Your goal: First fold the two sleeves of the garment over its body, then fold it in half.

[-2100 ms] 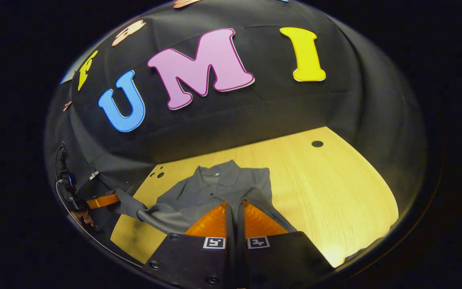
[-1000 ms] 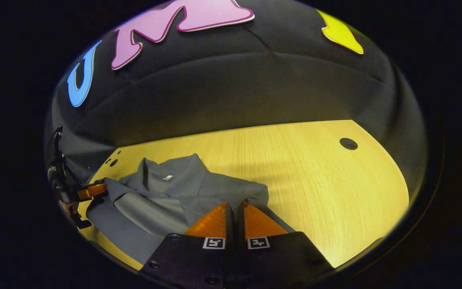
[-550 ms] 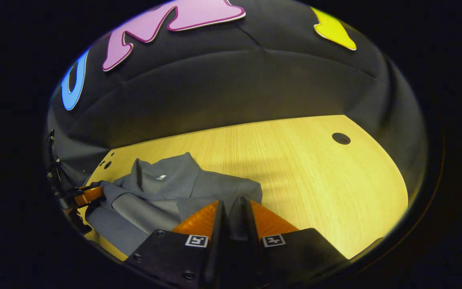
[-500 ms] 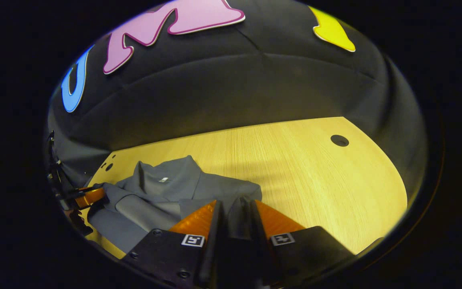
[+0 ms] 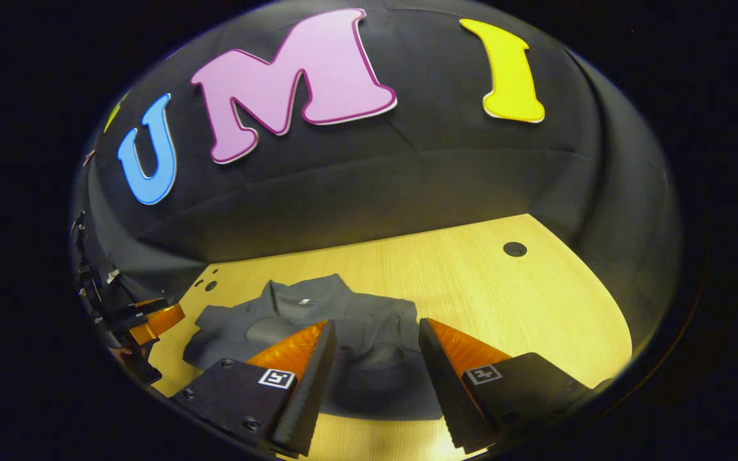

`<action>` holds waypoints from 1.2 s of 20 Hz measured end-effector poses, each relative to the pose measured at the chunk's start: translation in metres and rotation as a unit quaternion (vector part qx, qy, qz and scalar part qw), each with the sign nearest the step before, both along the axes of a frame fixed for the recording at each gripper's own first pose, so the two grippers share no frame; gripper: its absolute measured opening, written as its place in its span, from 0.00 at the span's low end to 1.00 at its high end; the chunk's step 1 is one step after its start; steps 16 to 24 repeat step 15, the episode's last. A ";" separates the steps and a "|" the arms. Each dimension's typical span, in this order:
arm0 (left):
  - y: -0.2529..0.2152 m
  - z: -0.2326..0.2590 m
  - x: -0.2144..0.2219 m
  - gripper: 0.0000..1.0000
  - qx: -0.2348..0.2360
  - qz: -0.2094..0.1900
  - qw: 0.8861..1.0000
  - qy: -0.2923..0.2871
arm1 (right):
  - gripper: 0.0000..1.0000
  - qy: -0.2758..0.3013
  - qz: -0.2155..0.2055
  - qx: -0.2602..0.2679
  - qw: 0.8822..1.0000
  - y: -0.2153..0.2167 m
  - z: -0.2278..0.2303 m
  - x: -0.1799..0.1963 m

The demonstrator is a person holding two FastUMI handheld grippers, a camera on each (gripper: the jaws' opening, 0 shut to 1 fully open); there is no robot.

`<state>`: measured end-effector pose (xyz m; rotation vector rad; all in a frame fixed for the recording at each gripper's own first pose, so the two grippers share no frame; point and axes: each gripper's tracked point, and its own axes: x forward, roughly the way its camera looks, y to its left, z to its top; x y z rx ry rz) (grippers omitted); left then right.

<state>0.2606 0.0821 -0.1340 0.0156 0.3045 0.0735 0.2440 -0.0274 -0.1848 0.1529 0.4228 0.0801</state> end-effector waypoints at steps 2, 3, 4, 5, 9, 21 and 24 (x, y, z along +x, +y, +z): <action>-0.012 0.020 -0.030 0.89 0.000 -0.009 1.000 -0.018 | 0.83 -0.016 0.005 -0.019 1.000 0.001 0.017 -0.023; -0.017 0.027 -0.042 0.91 -0.002 -0.011 1.000 -0.024 | 0.83 -0.027 0.008 -0.024 0.999 0.003 0.027 -0.036; -0.022 0.033 -0.059 0.91 -0.007 -0.012 0.999 -0.029 | 0.83 -0.033 0.012 -0.023 0.999 0.006 0.033 -0.046; -0.026 0.035 -0.074 0.91 -0.013 -0.013 0.999 -0.029 | 0.83 -0.040 0.017 -0.020 0.999 0.011 0.041 -0.062; -0.052 0.041 -0.130 0.91 -0.051 -0.040 0.998 -0.027 | 0.84 -0.047 0.042 -0.027 0.998 0.025 0.053 -0.101; -0.069 0.034 -0.198 0.91 -0.058 -0.032 0.998 -0.011 | 0.90 -0.057 0.063 -0.033 0.996 0.031 0.070 -0.144; -0.069 0.034 -0.198 0.91 -0.058 -0.032 0.998 -0.011 | 0.90 -0.057 0.063 -0.033 0.996 0.031 0.070 -0.144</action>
